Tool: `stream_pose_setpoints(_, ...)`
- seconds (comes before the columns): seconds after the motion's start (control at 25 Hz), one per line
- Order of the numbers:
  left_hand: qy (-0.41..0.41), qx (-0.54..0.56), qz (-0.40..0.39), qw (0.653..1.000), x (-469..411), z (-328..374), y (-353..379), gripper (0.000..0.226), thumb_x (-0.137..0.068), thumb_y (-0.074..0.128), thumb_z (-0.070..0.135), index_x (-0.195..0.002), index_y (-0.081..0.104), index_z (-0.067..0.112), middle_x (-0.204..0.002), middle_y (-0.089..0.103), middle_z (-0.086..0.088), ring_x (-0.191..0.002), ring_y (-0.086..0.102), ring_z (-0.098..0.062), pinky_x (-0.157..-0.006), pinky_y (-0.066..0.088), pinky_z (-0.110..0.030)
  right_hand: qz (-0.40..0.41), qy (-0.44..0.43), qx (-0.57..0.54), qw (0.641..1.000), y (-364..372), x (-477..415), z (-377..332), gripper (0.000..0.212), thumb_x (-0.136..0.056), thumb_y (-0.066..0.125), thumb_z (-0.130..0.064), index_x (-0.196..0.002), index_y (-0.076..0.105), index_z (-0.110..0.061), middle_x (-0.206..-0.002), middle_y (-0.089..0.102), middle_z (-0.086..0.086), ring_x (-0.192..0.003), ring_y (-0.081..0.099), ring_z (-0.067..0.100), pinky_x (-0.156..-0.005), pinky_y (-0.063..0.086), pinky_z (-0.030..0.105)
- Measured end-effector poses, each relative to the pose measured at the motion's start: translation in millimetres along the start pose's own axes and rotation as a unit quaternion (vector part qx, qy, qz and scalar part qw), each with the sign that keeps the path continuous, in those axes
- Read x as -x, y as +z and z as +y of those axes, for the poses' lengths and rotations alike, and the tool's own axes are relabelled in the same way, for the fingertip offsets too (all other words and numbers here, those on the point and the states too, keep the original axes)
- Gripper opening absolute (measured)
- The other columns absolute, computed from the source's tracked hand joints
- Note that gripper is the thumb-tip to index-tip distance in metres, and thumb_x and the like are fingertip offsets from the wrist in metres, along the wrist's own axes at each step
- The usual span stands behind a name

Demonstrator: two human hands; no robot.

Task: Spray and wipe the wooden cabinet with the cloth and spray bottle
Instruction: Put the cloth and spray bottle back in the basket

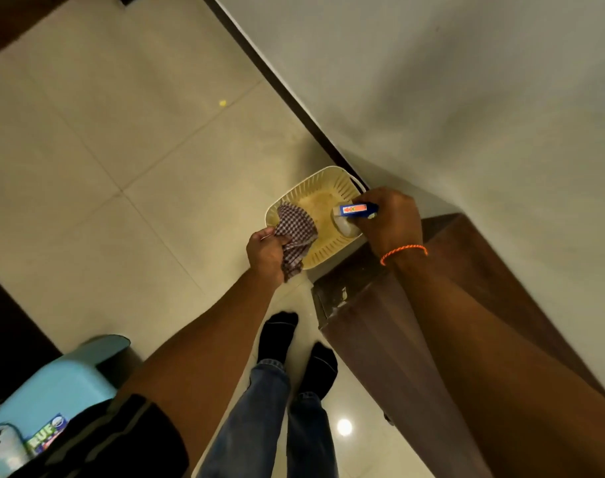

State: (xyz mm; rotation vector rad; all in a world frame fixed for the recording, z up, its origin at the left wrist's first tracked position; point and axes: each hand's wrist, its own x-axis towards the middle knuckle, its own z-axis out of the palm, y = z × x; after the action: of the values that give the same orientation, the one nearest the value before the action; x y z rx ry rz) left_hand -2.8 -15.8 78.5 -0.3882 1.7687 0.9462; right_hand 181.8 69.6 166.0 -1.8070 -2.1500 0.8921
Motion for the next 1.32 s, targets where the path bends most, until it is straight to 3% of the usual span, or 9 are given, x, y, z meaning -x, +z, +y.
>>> stream_pose_setpoints(0.12, 0.026, -0.049, 0.002, 0.998, -48.0, -18.3, 13.3, 0.042, -0.077, 0.073, -0.014, -0.108, 0.062, 0.013, -0.120, 0.067, -0.013, -0.109, 0.065, -0.035, -0.083, 0.061, -0.046, -0.029, 0.021, 0.028, 0.999, 32.4, -30.7, 20.5, 0.031, -0.073, 0.086, -0.018, -0.102, 0.077, -0.011, -0.100, 0.076, 0.011, -0.091, 0.069, 0.027, -0.086, 0.056, 0.040)
stream_pose_setpoints(0.24, 0.043, -0.084, -0.017, 0.995, -81.3, -29.9, 23.0, 0.052, -0.080, 0.067, -0.016, -0.125, 0.053, 0.006, -0.122, 0.061, -0.013, -0.107, 0.062, -0.030, -0.070, 0.059, -0.035, -0.060, 0.032, 0.054, 0.996, 64.7, -58.1, 34.9, 0.028, -0.071, 0.088, -0.019, -0.096, 0.076, -0.012, -0.096, 0.076, 0.009, -0.088, 0.070, 0.025, -0.082, 0.056, 0.036)
stream_pose_setpoints(0.44, 0.060, -0.139, -0.066, 0.986, -111.2, -37.8, 36.9, 0.045, -0.084, 0.061, -0.012, -0.124, 0.059, 0.008, -0.121, 0.064, -0.008, -0.111, 0.063, -0.029, -0.064, 0.057, -0.029, -0.084, 0.048, 0.070, 0.993, 94.2, -84.7, 44.0, 0.028, -0.070, 0.088, -0.015, -0.095, 0.075, -0.012, -0.099, 0.074, 0.012, -0.092, 0.068, 0.029, -0.087, 0.055, 0.042)
stream_pose_setpoints(0.64, 0.023, -0.154, -0.051, 0.987, -130.8, -49.3, 53.3, 0.043, -0.090, 0.062, -0.002, -0.126, 0.049, 0.017, -0.130, 0.055, -0.005, -0.121, 0.052, -0.025, -0.097, 0.053, -0.042, -0.109, 0.022, 0.097, 0.989, 106.9, -97.1, 52.1, 0.024, -0.073, 0.085, -0.011, -0.093, 0.073, -0.011, -0.097, 0.074, 0.011, -0.091, 0.068, 0.029, -0.086, 0.056, 0.044)
stream_pose_setpoints(0.8, 0.009, -0.147, -0.050, 0.988, -137.0, -52.5, 62.8, 0.042, -0.095, 0.057, 0.000, -0.130, 0.046, 0.018, -0.127, 0.050, -0.003, -0.116, 0.047, -0.020, -0.098, 0.048, -0.040, -0.112, -0.023, 0.123, 0.986, 107.4, -104.3, 54.5, 0.027, -0.072, 0.086, -0.016, -0.094, 0.071, -0.014, -0.095, 0.074, 0.009, -0.088, 0.069, 0.028, -0.088, 0.054, 0.046)
stream_pose_setpoints(0.92, 0.014, -0.166, -0.057, 0.984, -142.1, -52.6, 69.4, 0.047, -0.099, 0.054, 0.003, -0.142, 0.038, 0.014, -0.129, 0.047, -0.005, -0.124, 0.047, -0.023, -0.105, 0.047, -0.044, -0.098, -0.048, 0.129, 0.986, 111.1, -104.3, 59.4, 0.029, -0.072, 0.087, -0.021, -0.096, 0.070, -0.016, -0.096, 0.074, 0.006, -0.090, 0.069, 0.027, -0.091, 0.051, 0.043)
stream_pose_setpoints(1.08, 0.011, -0.215, -0.086, 0.973, -147.0, -53.5, 67.1, 0.065, -0.098, 0.061, 0.008, -0.150, 0.023, 0.015, -0.150, 0.037, -0.012, -0.136, 0.042, -0.031, -0.109, 0.047, -0.048, -0.094, -0.063, 0.153, 0.982, 115.3, -97.2, 64.1, 0.038, -0.072, 0.086, -0.023, -0.107, 0.070, -0.018, -0.105, 0.074, 0.005, -0.103, 0.064, 0.027, -0.096, 0.042, 0.041)
stream_pose_setpoints(1.2, 0.078, -0.267, -0.103, 0.955, -134.3, -51.6, 60.8, 0.064, -0.097, 0.064, 0.012, -0.149, 0.028, 0.011, -0.149, 0.044, -0.013, -0.134, 0.047, -0.030, -0.109, 0.047, -0.046, -0.107, -0.056, 0.148, 0.982, 111.0, -85.7, 58.2, 0.057, -0.068, 0.088, -0.021, -0.120, 0.066, -0.018, -0.119, 0.071, 0.006, -0.115, 0.061, 0.029, -0.102, 0.040, 0.043)
stream_pose_setpoints(1.32, 0.219, -0.281, -0.071, 0.932, -102.8, -34.8, 53.5, 0.040, -0.099, 0.063, 0.015, -0.135, 0.049, 0.006, -0.128, 0.061, -0.008, -0.118, 0.060, -0.023, -0.096, 0.050, -0.030, -0.096, -0.066, 0.149, 0.982, 96.2, -77.3, 39.7, 0.063, -0.068, 0.087, -0.023, -0.126, 0.063, -0.014, -0.128, 0.066, 0.010, -0.122, 0.057, 0.032, -0.103, 0.042, 0.044)
